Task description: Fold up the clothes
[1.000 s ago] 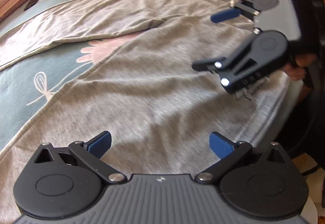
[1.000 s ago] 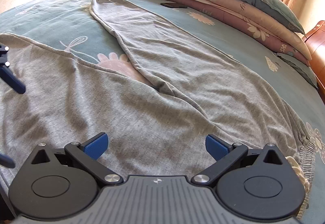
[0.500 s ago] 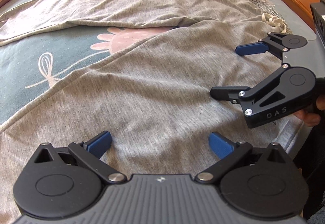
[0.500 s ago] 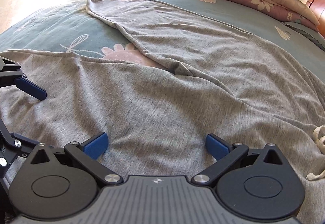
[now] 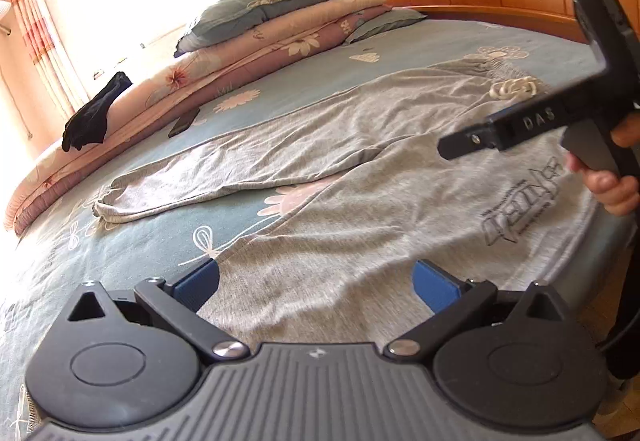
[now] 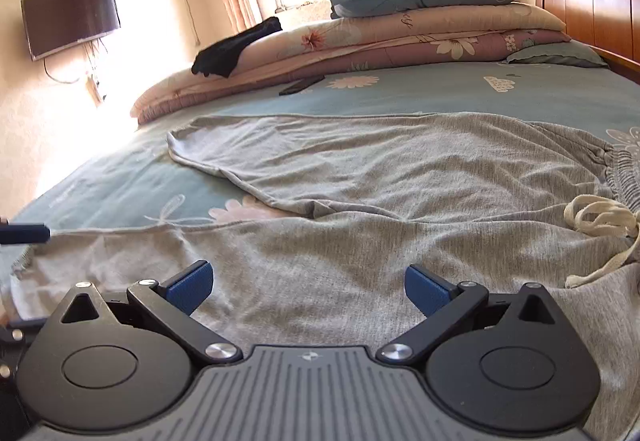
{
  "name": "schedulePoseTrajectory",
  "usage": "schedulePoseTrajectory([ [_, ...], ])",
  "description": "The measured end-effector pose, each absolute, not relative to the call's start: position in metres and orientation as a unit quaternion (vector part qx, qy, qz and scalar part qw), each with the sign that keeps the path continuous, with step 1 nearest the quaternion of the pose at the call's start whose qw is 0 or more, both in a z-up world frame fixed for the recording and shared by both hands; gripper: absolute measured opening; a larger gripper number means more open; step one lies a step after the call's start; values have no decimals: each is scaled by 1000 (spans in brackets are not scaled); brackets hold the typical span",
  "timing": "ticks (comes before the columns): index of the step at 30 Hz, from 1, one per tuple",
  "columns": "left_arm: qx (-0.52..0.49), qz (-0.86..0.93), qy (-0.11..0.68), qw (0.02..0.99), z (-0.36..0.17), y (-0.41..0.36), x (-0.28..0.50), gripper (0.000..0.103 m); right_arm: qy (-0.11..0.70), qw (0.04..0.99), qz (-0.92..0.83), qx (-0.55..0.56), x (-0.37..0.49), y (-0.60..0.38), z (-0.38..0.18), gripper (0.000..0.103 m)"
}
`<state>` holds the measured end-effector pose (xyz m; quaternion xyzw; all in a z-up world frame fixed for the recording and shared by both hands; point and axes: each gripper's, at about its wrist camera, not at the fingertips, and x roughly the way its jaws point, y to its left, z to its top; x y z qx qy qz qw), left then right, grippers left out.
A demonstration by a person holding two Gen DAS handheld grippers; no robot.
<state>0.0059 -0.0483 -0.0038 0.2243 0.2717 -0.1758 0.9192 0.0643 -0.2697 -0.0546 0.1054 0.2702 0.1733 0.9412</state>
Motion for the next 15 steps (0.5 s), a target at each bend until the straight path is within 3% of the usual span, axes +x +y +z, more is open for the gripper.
schedulePoseTrajectory([
  [5,301,-186,249,901,-13,-54,-39,102,222,945,194,141,29,-283,-34,103],
  [11,437,-176,195,860,-53,-67,-51,102,181,961,205,44,-9,-268,-5,103],
  [15,427,-193,190,863,-58,-65,-49,102,161,963,209,-62,-34,-248,1,101],
])
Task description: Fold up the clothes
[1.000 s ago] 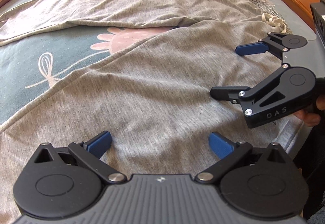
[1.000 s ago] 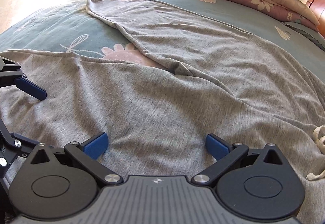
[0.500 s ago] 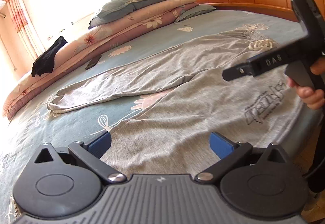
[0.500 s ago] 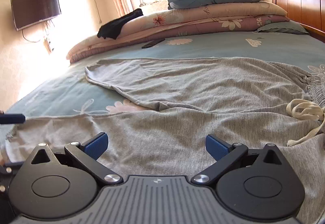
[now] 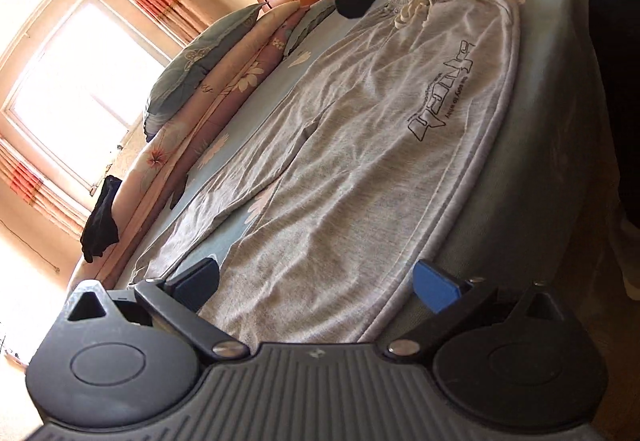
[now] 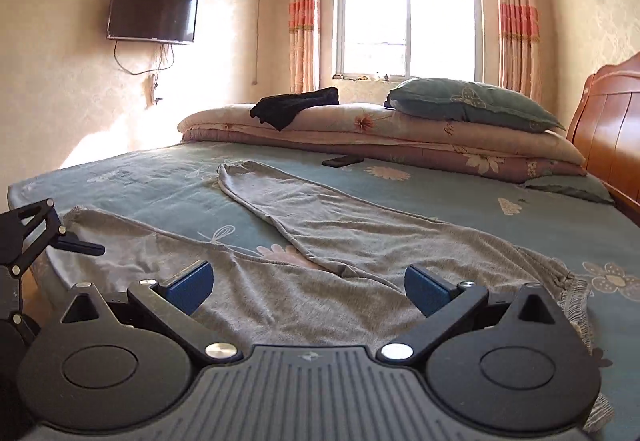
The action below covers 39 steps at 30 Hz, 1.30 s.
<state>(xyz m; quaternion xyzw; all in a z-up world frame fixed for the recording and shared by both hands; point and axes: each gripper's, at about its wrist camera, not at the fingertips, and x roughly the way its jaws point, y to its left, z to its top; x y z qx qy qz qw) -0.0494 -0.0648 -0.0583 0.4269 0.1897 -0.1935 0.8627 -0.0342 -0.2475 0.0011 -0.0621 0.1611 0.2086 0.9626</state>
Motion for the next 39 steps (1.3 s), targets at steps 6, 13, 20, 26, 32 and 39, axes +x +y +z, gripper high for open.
schedulePoseTrajectory([
  [6,406,-194,192,872,-62,-62,-44,102,186,908,301,-226,-55,-200,-25,65],
  [13,384,-193,201,881,-63,-49,-41,102,199,840,356,-359,-66,-155,-65,45],
  [20,372,-204,190,885,-63,-41,-40,102,208,811,361,-410,-66,-132,-83,30],
  [26,366,-217,181,887,-64,-40,-38,102,209,807,346,-431,-67,-123,-88,9],
  [32,344,-203,184,898,-59,-37,-23,102,211,811,360,-411,-75,-123,-79,1],
  [39,326,-193,253,890,-73,-37,1,102,251,829,389,-312,-61,-134,-52,10],
])
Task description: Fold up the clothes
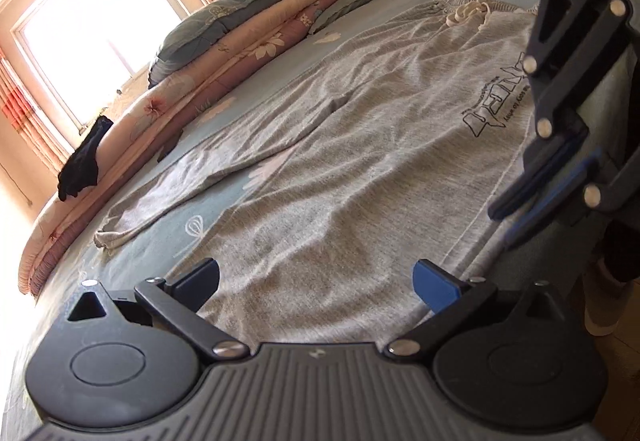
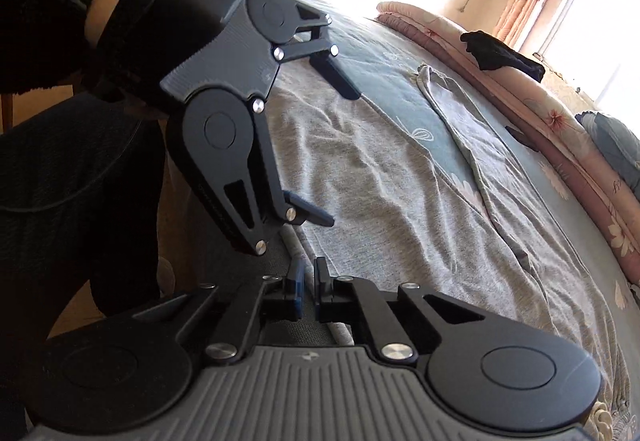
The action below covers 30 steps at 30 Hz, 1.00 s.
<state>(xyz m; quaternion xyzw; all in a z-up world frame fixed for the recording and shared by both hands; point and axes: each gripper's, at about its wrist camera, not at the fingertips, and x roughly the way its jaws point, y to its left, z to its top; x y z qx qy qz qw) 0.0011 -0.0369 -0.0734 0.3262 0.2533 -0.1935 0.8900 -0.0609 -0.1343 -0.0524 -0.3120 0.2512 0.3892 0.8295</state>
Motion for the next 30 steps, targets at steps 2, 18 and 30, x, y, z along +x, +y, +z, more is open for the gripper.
schedulePoseTrajectory([
  [2,310,-198,274,889,-75,-33,1,102,248,854,363,-277,-50,-146,-43,24],
  [18,-134,-281,418,853,-22,-3,107,102,331,931,140,59,75,-280,-74,103],
  [30,-195,-153,466,849,-68,-5,211,102,359,922,142,-20,73,-258,-92,103],
])
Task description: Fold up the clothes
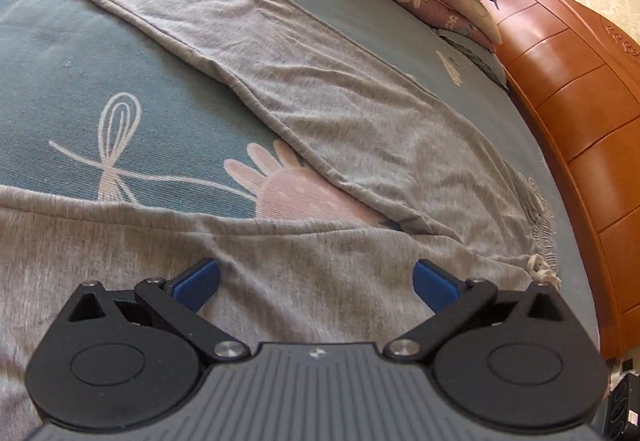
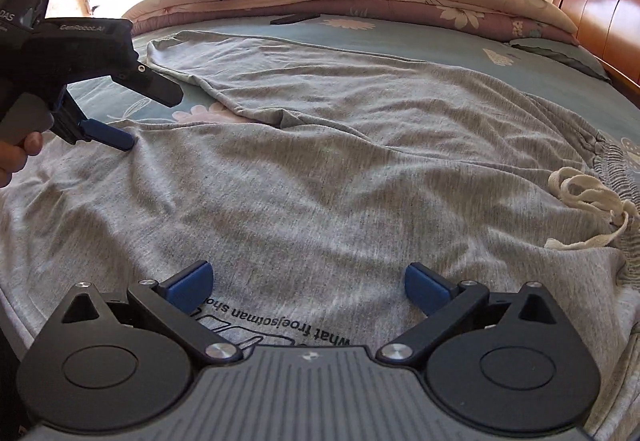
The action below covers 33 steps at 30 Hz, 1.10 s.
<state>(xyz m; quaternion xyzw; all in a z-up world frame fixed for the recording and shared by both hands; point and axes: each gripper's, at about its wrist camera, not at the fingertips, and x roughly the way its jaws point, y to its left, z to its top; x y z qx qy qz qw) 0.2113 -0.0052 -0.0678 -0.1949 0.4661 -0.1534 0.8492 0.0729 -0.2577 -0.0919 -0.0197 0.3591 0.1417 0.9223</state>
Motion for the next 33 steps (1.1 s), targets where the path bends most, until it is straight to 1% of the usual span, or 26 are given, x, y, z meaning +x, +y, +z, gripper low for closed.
schedulePoseTrajectory([
  [2,-186,-133,449,863,-67,0,217,102,360,922,145,-9,74,-262,-91,103],
  [4,-161,-69,442,880,-61,4,223,102,361,921,148,8,75,-266,-89,103],
  [5,-168,-53,444,879,-59,7,223,102,362,920,148,16,76,-269,-89,103],
  [9,-240,-142,451,848,-50,-4,215,102,360,921,147,15,76,-268,-89,103],
  [13,-208,-236,459,831,-48,-55,207,102,355,924,141,-11,75,-261,-92,103],
  [18,-197,-221,484,824,-75,-76,220,102,352,925,141,-17,74,-261,-93,103],
  [21,-201,-189,462,843,-70,-74,233,102,352,925,144,-14,75,-263,-93,103],
  [23,-231,-176,468,835,-68,-69,243,102,352,925,144,-16,75,-262,-93,103],
  [25,-264,-205,472,816,-64,-70,244,102,352,925,143,-19,75,-262,-93,103],
  [29,-255,-254,472,805,-60,-95,237,102,354,924,141,-21,75,-261,-94,103],
  [33,-237,-249,485,804,-75,-113,246,102,354,924,141,-25,74,-260,-94,103],
])
